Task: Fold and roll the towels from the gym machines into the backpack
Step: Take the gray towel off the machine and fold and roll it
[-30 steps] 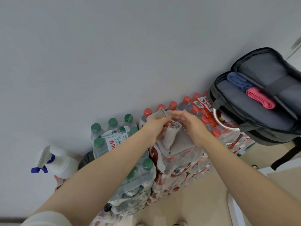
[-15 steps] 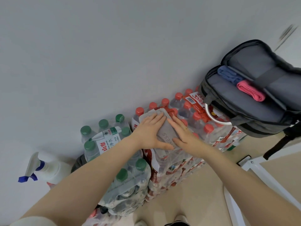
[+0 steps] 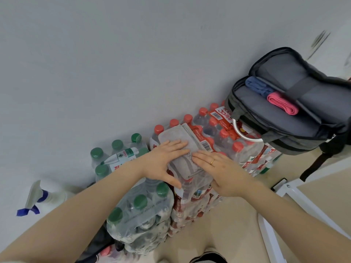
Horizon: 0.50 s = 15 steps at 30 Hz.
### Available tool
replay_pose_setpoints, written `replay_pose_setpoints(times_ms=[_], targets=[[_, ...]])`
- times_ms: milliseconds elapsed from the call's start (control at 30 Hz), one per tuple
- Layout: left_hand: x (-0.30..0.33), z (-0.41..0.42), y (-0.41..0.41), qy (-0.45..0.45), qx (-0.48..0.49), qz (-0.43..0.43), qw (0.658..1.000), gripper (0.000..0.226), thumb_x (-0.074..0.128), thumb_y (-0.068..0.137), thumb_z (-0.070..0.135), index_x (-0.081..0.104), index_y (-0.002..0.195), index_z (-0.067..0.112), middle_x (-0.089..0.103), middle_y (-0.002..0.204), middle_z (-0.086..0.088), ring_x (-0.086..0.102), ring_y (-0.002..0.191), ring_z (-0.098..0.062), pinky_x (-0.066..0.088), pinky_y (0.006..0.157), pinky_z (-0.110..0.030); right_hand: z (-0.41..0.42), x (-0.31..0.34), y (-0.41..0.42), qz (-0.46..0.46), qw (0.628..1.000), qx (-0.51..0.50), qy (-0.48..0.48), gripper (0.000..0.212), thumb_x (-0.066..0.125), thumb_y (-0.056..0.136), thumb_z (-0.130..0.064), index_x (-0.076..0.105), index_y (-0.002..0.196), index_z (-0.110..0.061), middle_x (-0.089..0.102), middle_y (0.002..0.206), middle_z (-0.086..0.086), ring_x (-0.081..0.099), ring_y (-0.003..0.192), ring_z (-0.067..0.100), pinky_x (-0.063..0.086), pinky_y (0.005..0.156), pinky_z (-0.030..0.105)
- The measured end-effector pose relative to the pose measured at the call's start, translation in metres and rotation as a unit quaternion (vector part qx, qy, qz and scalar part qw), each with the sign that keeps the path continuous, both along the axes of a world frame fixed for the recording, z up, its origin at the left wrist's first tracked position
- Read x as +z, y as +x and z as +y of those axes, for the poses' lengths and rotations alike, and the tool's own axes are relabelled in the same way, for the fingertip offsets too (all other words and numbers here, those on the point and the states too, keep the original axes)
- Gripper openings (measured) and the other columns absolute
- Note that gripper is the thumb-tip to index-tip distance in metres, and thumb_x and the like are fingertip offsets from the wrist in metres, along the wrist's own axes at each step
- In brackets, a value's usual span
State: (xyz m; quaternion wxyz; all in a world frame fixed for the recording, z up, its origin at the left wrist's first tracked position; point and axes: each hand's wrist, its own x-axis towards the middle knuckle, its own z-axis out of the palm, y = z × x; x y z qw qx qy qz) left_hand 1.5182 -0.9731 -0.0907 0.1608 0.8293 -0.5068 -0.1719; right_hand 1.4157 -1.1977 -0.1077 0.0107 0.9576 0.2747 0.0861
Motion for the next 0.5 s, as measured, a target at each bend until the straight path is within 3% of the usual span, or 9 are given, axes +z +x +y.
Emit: replay_pose_setpoints(times_ms=[100,167,233,333,400,433,500], targets=[[-0.004,-0.005,0.0,0.012,0.005,-0.007,1.0,0.122,0.041,0.046,0.09,0.009,0.146,0.029,-0.011,0.147,0.017,-0.014,0.137,-0.001,-0.013,0.113,-0.028,-0.001,-0.007,0.005,0.019,0.999,-0.021,-0.019,0.083,0.076,0.057,-0.011,0.041,0.132,-0.012,0.053,0.135,0.004,0.05,0.125,0.023,0.042,0.097,0.03],[-0.001,-0.011,0.0,0.017,0.014,-0.001,1.0,0.122,0.04,0.045,0.091,0.009,0.146,0.029,-0.009,0.15,0.016,-0.015,0.136,0.0,-0.015,0.111,-0.027,-0.003,-0.01,0.011,0.019,1.0,-0.01,0.022,0.082,0.083,0.056,-0.008,0.043,0.128,-0.013,0.058,0.129,0.003,0.05,0.123,0.022,0.049,0.091,0.032],[0.003,-0.017,0.0,0.019,0.029,0.016,0.999,0.114,0.043,0.049,0.083,0.013,0.146,0.03,-0.003,0.154,0.013,-0.012,0.136,0.002,-0.014,0.111,-0.027,-0.008,-0.004,0.017,0.039,0.995,0.008,0.09,0.067,0.08,0.063,-0.005,0.05,0.122,-0.014,0.061,0.122,0.004,0.051,0.117,0.02,0.054,0.087,0.037],[0.009,-0.026,0.003,0.03,0.036,0.033,0.998,0.112,0.046,0.049,0.08,0.015,0.145,0.032,0.001,0.153,0.017,-0.009,0.137,0.002,-0.012,0.112,-0.029,-0.013,0.007,0.023,0.012,0.993,0.001,0.115,0.044,0.074,0.067,0.002,0.062,0.108,-0.01,0.067,0.105,0.006,0.065,0.095,0.023,0.058,0.073,0.035],[0.014,-0.035,0.003,0.032,0.029,0.035,0.998,0.112,0.053,0.05,0.077,0.016,0.145,0.031,0.004,0.149,0.02,-0.005,0.137,0.003,-0.008,0.112,-0.027,-0.017,0.017,0.026,0.029,0.983,-0.027,0.181,0.029,0.062,0.077,0.002,0.064,0.105,-0.007,0.067,0.104,0.01,0.064,0.094,0.026,0.055,0.078,0.036],[0.018,-0.04,0.003,0.016,0.032,0.043,0.998,0.109,0.062,0.054,0.072,0.017,0.145,0.031,0.009,0.149,0.019,0.002,0.137,0.002,-0.003,0.114,-0.025,-0.021,0.023,0.028,0.044,0.969,-0.058,0.237,0.027,0.058,0.082,0.001,0.063,0.107,-0.006,0.065,0.106,0.009,0.061,0.096,0.023,0.051,0.083,0.034],[0.028,-0.052,0.002,-0.061,0.065,0.081,0.993,0.093,0.077,0.066,0.046,0.024,0.142,0.032,0.03,0.144,0.018,0.025,0.131,0.004,0.019,0.113,-0.022,-0.035,0.041,0.032,0.048,0.933,-0.125,0.335,0.025,0.054,0.084,-0.001,0.062,0.107,-0.009,0.065,0.105,0.004,0.056,0.092,0.01,0.044,0.084,0.017]])
